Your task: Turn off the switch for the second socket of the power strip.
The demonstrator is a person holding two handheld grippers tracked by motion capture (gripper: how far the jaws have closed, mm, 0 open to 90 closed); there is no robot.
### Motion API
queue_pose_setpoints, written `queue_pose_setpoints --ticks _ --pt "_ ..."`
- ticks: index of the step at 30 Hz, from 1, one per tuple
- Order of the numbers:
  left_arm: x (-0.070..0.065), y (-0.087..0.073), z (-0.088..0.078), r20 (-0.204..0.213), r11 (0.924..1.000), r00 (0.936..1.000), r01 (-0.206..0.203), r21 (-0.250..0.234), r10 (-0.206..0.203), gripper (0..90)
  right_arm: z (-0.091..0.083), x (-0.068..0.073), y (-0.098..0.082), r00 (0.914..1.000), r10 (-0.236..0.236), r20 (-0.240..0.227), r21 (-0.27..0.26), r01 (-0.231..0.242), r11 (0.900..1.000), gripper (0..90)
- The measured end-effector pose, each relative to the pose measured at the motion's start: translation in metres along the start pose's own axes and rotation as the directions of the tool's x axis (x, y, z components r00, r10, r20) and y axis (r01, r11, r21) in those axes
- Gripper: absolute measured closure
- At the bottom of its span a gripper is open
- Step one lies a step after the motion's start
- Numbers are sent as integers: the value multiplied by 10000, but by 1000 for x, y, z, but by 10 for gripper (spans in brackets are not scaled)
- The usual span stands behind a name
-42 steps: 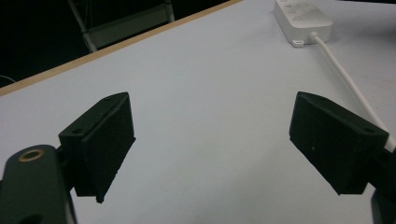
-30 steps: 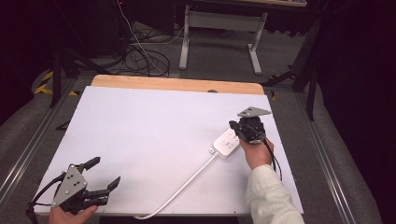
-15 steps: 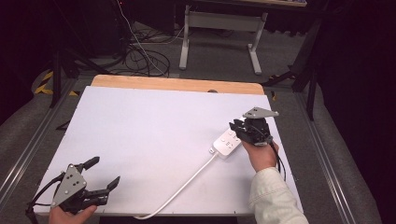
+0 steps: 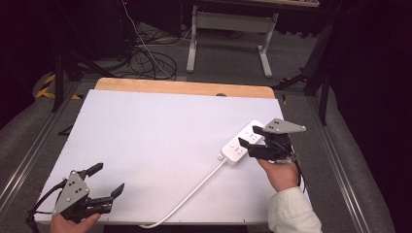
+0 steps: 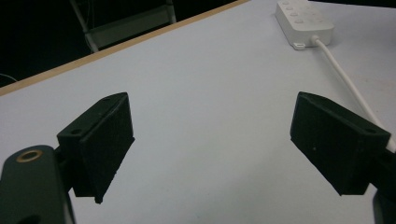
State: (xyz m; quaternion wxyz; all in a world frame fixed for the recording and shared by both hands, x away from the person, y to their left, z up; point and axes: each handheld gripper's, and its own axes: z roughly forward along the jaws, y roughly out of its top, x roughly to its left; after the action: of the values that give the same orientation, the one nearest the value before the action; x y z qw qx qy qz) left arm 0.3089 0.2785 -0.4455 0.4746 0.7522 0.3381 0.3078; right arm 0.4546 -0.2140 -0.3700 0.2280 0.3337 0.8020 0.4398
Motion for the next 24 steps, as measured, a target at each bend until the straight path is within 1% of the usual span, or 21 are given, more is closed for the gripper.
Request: queue_pose_setpoints --ticks 2,4,7,10,11,16,17,20,24 --pt "-1 0 0 13 10000 10000 60 -13 -60 137 -6 3 -2 9999 -15 -166 -124 13 9999 279" --pt "0 0 0 17 10000 10000 25 -15 -25 137 -12 6 -5 9993 -120 -350 -323 109 9994 260" --pt "0 0 0 -6 10000 10000 -40 1 40 138 -23 11 -10 9990 -257 -374 -598 234 9979 204" --pt "0 0 0 10 10000 10000 37 19 -37 140 -30 15 -16 9982 -349 -496 -770 310 9965 176" --pt "1 0 -1 16 10000 10000 -48 56 48 140 -32 16 -19 9978 -380 -538 -798 337 9962 168" --pt "3 0 -1 92 9999 10000 -31 124 30 139 -38 19 -30 9962 -411 -767 -1002 333 9944 123" --pt "3 0 -1 105 9999 9999 -29 116 28 138 -39 19 -33 9953 -385 -883 -1100 287 9935 110" --pt "4 0 -2 128 10000 9999 -12 63 12 137 -41 20 -41 9939 -372 -1034 -1154 252 9930 75" --pt "5 1 -3 242 9998 9995 198 54 -199 137 -45 25 -50 9928 -423 -1125 -1264 279 9916 52"
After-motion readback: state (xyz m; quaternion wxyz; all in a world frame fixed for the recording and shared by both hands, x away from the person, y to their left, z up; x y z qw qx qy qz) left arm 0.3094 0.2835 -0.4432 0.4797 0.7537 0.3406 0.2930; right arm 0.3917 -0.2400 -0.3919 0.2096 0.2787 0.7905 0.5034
